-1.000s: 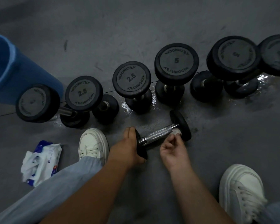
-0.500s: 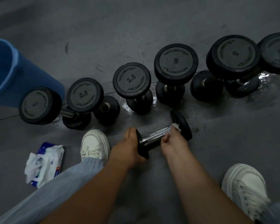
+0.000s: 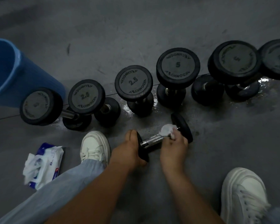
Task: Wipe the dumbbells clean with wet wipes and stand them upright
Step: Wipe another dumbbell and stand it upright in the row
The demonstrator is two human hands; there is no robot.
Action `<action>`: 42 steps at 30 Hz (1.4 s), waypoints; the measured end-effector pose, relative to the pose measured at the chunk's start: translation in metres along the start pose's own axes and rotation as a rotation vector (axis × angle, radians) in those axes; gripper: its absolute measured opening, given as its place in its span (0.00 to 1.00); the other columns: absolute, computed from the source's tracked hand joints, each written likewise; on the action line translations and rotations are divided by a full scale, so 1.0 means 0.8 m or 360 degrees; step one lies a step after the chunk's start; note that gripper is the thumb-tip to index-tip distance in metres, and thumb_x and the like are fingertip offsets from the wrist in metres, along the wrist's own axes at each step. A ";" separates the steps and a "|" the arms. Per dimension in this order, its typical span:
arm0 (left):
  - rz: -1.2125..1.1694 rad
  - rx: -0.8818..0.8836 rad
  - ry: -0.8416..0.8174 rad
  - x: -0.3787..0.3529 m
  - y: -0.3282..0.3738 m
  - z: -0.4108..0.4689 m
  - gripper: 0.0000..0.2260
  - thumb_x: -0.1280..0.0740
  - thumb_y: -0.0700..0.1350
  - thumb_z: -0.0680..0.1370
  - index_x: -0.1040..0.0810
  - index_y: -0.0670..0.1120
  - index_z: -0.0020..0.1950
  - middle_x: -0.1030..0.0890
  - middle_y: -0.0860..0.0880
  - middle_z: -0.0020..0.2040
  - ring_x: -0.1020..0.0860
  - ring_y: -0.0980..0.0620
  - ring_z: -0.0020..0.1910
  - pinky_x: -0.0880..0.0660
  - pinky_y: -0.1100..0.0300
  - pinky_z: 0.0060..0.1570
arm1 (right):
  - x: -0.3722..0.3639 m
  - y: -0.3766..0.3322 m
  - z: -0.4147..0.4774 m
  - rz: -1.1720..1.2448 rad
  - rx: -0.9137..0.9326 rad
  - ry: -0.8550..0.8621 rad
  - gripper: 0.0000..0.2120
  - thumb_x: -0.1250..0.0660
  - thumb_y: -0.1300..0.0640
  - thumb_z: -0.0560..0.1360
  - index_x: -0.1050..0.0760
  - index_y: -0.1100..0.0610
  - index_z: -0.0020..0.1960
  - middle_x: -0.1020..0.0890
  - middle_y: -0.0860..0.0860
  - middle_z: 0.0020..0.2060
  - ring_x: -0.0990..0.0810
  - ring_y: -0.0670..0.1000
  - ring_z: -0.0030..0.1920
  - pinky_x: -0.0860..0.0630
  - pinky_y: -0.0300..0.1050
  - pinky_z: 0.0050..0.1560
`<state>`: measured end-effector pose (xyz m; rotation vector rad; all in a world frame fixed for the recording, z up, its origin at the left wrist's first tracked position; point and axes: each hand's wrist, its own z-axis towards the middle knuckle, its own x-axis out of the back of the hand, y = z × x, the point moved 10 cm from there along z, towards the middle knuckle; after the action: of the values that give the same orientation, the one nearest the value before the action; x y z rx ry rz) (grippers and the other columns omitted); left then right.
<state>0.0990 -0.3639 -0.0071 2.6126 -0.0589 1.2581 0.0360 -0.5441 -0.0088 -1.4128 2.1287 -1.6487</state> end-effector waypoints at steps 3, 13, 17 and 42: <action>-0.0018 -0.0010 0.0014 0.000 0.000 -0.001 0.52 0.23 0.58 0.64 0.51 0.48 0.78 0.48 0.53 0.79 0.23 0.46 0.63 0.25 0.52 0.55 | -0.007 -0.004 -0.028 -0.0802 0.0307 -0.0050 0.32 0.37 0.64 0.72 0.41 0.62 0.74 0.40 0.55 0.73 0.32 0.57 0.66 0.29 0.47 0.61; -0.0052 -0.0011 -0.0001 -0.001 -0.001 0.003 0.53 0.22 0.57 0.63 0.51 0.49 0.78 0.48 0.53 0.78 0.24 0.46 0.64 0.24 0.52 0.56 | -0.009 -0.009 -0.020 -0.1177 0.0589 -0.0197 0.37 0.35 0.64 0.71 0.46 0.55 0.76 0.47 0.47 0.76 0.31 0.53 0.61 0.25 0.47 0.53; -0.0057 -0.0010 -0.0025 -0.004 -0.004 0.004 0.54 0.22 0.57 0.62 0.51 0.49 0.78 0.48 0.53 0.78 0.24 0.47 0.64 0.24 0.51 0.57 | 0.017 0.094 -0.022 -0.0006 -0.0338 -0.0023 0.20 0.35 0.70 0.71 0.26 0.64 0.63 0.25 0.61 0.61 0.24 0.55 0.58 0.30 0.31 0.54; -0.0043 -0.0005 -0.0021 -0.001 0.000 0.000 0.52 0.22 0.56 0.64 0.50 0.48 0.78 0.46 0.52 0.78 0.23 0.45 0.62 0.26 0.53 0.52 | -0.032 -0.032 -0.001 -0.0793 0.0763 -0.0569 0.21 0.39 0.63 0.72 0.27 0.51 0.63 0.32 0.44 0.66 0.22 0.52 0.57 0.24 0.48 0.54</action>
<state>0.0987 -0.3643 -0.0075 2.6099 -0.0276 1.2310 0.0650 -0.5253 0.0008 -1.9636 1.1492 -1.7158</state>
